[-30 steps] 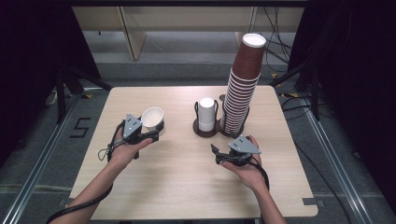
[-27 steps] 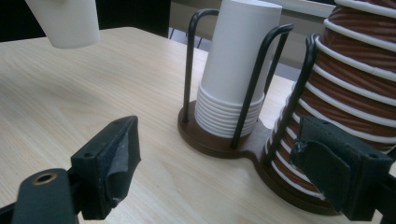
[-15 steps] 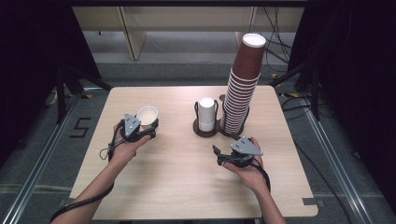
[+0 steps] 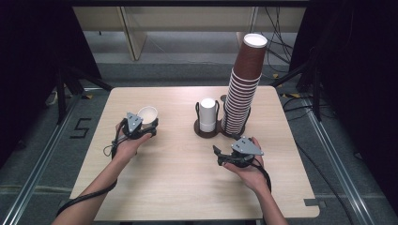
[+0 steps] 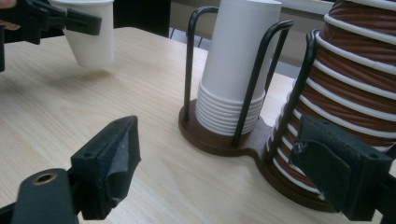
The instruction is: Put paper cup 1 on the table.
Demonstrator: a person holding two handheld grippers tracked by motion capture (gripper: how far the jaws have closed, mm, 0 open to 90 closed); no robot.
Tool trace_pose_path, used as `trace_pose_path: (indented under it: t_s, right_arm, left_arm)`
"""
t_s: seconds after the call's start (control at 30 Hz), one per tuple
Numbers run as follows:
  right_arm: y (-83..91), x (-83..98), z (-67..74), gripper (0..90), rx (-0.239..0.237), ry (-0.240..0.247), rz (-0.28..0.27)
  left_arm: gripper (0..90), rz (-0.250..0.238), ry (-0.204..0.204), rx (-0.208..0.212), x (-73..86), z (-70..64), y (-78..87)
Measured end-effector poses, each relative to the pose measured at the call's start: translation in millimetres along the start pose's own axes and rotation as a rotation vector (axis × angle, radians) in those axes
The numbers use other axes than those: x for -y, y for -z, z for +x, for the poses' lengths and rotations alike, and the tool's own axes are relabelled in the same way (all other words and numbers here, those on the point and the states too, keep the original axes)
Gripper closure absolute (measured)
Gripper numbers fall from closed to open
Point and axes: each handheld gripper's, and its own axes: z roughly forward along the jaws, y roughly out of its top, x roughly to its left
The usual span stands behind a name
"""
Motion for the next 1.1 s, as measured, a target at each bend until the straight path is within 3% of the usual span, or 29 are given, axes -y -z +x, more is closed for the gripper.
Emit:
trace_pose_path:
  t_s: [0.1, 0.2, 0.3, 0.63, 0.77, 0.9, 1.03, 1.1]
  right_arm:
    - [0.3, -0.1, 1.0, 15.5, 0.003, -0.009, -0.003]
    - [0.3, -0.4, -1.0, 15.5, 0.008, 0.015, -0.014]
    - [0.8, -0.5, 0.0, 15.5, 0.002, -0.004, -0.011]
    - [1.2, 0.4, -1.7, 15.5, 0.003, 0.002, -0.011]
    - [1.8, 0.4, -0.2, 15.5, 0.004, -0.023, -0.006]
    - [1.2, -1.2, -1.3, 15.5, 0.000, -0.007, -0.019]
    - [2.3, -2.2, 0.3, 15.5, -0.006, -0.032, -0.013]
    - [2.2, -2.1, -0.9, 15.4, -0.011, -0.021, -0.015]
  left_arm:
    - [26.8, 0.011, -0.001, -0.006, 1.6, 0.9, -4.6]
    - [26.7, 0.028, -0.002, -0.006, 2.7, 1.0, -7.5]
    - [26.6, 0.038, 0.001, -0.009, 4.4, 1.0, -10.6]
    - [25.9, 0.047, 0.002, -0.013, 9.8, 1.8, -14.6]
    - [25.1, 0.050, 0.005, -0.013, 10.7, 1.7, -14.3]
    - [24.2, 0.050, 0.006, -0.017, 10.9, 1.4, -14.0]
    - [22.1, 0.050, 0.007, -0.013, 11.2, 1.7, -14.2]
    - [18.0, 0.050, 0.011, -0.011, 11.8, 0.6, -14.0]
